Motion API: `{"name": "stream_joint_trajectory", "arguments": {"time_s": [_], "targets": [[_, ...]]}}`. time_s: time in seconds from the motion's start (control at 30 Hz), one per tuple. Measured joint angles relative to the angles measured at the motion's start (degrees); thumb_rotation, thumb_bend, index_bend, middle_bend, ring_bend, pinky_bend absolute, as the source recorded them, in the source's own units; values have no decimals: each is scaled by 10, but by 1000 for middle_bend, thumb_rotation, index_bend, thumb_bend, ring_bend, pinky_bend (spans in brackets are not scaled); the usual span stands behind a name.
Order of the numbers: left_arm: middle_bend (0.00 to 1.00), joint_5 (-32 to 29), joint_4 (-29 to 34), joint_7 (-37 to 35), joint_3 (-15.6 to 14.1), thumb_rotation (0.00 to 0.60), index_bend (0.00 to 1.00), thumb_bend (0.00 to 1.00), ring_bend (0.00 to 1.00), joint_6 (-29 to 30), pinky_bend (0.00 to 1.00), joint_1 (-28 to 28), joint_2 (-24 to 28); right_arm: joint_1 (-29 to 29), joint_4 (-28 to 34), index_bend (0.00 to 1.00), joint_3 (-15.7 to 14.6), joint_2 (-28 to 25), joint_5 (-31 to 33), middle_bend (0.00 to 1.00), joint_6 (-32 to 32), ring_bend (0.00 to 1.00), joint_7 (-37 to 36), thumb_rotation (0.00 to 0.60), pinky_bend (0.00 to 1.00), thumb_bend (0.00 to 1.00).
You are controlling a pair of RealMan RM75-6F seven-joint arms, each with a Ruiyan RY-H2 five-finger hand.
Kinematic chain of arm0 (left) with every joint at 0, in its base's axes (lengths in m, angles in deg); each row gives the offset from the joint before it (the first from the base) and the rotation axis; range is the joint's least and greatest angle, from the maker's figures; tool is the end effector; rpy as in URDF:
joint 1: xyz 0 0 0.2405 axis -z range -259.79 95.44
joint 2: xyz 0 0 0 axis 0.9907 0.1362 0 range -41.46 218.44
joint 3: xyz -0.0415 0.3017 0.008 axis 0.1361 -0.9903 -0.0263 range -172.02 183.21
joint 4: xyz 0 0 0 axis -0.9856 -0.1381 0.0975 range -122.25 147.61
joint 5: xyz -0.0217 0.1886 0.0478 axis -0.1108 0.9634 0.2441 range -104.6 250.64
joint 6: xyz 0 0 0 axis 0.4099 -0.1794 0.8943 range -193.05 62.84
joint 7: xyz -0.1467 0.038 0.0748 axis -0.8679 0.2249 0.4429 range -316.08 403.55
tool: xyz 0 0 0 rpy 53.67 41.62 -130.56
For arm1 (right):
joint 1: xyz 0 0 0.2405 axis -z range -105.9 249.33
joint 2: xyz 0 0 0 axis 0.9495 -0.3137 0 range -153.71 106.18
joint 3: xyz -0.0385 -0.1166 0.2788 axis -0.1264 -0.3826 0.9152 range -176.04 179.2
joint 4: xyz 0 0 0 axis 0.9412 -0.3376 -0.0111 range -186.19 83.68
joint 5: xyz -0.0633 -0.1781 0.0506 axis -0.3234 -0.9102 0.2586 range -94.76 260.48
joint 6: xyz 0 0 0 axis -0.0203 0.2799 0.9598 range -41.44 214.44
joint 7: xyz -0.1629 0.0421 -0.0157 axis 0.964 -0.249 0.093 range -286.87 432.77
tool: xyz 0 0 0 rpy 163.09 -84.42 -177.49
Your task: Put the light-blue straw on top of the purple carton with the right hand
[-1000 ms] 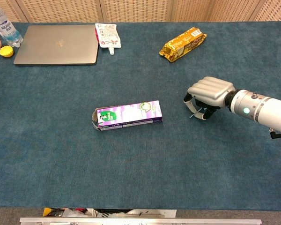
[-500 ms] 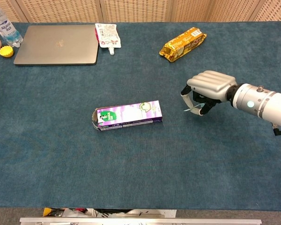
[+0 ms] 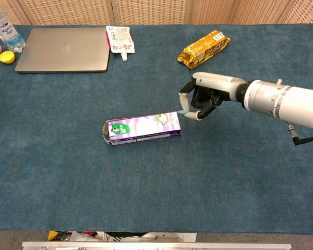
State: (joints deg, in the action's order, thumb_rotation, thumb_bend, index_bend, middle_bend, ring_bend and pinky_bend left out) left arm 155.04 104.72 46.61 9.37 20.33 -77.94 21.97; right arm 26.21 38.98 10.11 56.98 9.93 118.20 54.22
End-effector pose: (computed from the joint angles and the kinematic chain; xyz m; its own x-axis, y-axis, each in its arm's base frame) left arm -0.3589 0.2073 0.1862 0.4016 -0.0098 0.9157 0.9139 0.0682 -0.4001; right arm -0.1684 -0.3631 -0.0256 0.1137 -0.7334 0.6702 -0.9606 -0.2535 -0.1144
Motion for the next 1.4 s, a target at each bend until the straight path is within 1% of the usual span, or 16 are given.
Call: {"name": "stream_joint_trajectory", "arguments": {"time_s": [0.17,0.27,0.47,0.63,0.87,1.13,1.3,1.4], "targets": [[143,-1,-1,-5,0,600,222,258,149,4,154,-3,1,-24,-11,637,28,19,17,1000,-69,1000,-93,600,1000,315],[143,-2,-4,-7,-1,600,222,258,149,3,155,-5,1,-39,-25,637,43,31,35,1000,-111,1000,-134,600,1000,315],[143,-4,-9,-13,-1,600,222,258,148,5,155,-8,1,-73,-66,637,68,52,82,1000,-189,1000,-173,600,1000,315],[143,-5,-14,-19,-1,600,220,258,148,4,155,-9,0,-87,-87,637,76,64,100,1000,-205,1000,-176,600,1000,315],[143,-6,-18,-20,0,600,220,258,148,0,155,-7,-1,-116,-122,637,81,76,126,1000,-245,1000,-165,600,1000,313],[143,-7,-21,-23,1,600,219,258,148,-4,155,-5,-1,-144,-131,637,82,68,142,1000,-277,1000,-145,600,1000,312],[143,-9,-21,-23,2,600,219,258,148,-4,155,-6,0,-163,-137,633,76,65,148,1000,-295,1000,-130,600,1000,311],[143,-10,-22,-24,2,600,219,258,149,-5,155,-6,0,-171,-141,631,68,66,148,1000,-294,1000,-119,600,1000,311]]}}
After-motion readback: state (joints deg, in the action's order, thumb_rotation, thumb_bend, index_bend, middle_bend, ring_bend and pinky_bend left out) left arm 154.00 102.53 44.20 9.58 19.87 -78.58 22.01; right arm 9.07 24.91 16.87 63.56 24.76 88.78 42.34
